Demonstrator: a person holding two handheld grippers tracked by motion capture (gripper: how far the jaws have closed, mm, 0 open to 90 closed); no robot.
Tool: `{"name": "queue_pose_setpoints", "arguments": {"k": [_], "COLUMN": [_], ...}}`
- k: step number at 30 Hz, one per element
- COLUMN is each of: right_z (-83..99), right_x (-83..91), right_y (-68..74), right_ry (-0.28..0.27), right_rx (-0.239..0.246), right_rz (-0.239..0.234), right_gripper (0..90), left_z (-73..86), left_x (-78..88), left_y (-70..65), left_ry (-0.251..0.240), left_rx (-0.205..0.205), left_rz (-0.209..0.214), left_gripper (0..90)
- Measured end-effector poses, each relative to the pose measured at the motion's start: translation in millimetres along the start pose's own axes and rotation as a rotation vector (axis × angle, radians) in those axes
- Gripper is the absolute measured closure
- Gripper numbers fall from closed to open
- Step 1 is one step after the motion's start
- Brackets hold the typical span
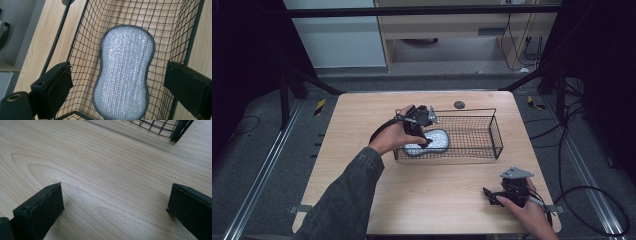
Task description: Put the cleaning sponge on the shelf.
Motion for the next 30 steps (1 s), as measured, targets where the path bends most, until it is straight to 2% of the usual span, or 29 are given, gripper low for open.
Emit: {"name": "queue_pose_setpoints", "arguments": {"k": [5, 9, 10, 14, 20, 23, 25, 27, 30], "right_z": [0.0, 0.0, 0.0, 0.0, -0.1, -0.1, -0.1, 0.0, 0.0], "right_x": [0.2, 0.2, 0.1, 0.1, 0.2, 0.2, 0.2, 0.2, 0.0], "right_y": [0.1, 0.1, 0.0, 0.0, 0.2, 0.2, 0.2, 0.3, 0.2], "right_ry": [0.002, 0.002, 0.001, 0.001, 0.0, 0.001, 0.001, 0.001, 0.0], "right_rx": [-0.002, -0.002, -0.001, -0.001, -0.003, -0.003, -0.003, -0.004, -0.003], "right_rz": [0.0, 0.0, 0.001, 0.001, -0.001, -0.001, 0.001, -0.001, -0.001], "right_gripper": [0.3, 0.3, 0.3, 0.3, 0.3, 0.3, 0.3, 0.3, 0.3], "left_z": [-2.9, -3.4, -4.2, -6.3, -7.9, -8.6, -8.8, -8.6, -8.2], "left_x": [4.2, 6.1, 7.4, 9.6, 13.0, 16.1, 18.3, 19.5, 21.9], "left_y": [-5.1, -8.4, -10.7, -16.4, -22.0, -30.5, -34.1, -38.8, -45.4], "left_ry": [-0.029, -0.039, -0.052, -0.07, -0.099, -0.125, -0.131, -0.149, -0.161], "left_rx": [0.013, 0.026, 0.04, 0.041, 0.065, 0.098, 0.094, 0.113, 0.115], "left_rz": [0.009, 0.003, 0.001, -0.004, 0.001, 0.008, -0.005, -0.012, -0.009], "left_gripper": [6.1, 5.9, 5.7, 4.5, 4.5, 4.4, 4.5, 4.5, 4.2]}}
Point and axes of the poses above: each handheld gripper's, and its own axes: x roughly backward along the jaws, z roughly out of its underside, y roughly to its left, the point moved 2 cm from there along -x, roughly forward along the jaws, and after that the axes turned 3 degrees about x, right-handed, at the moved point
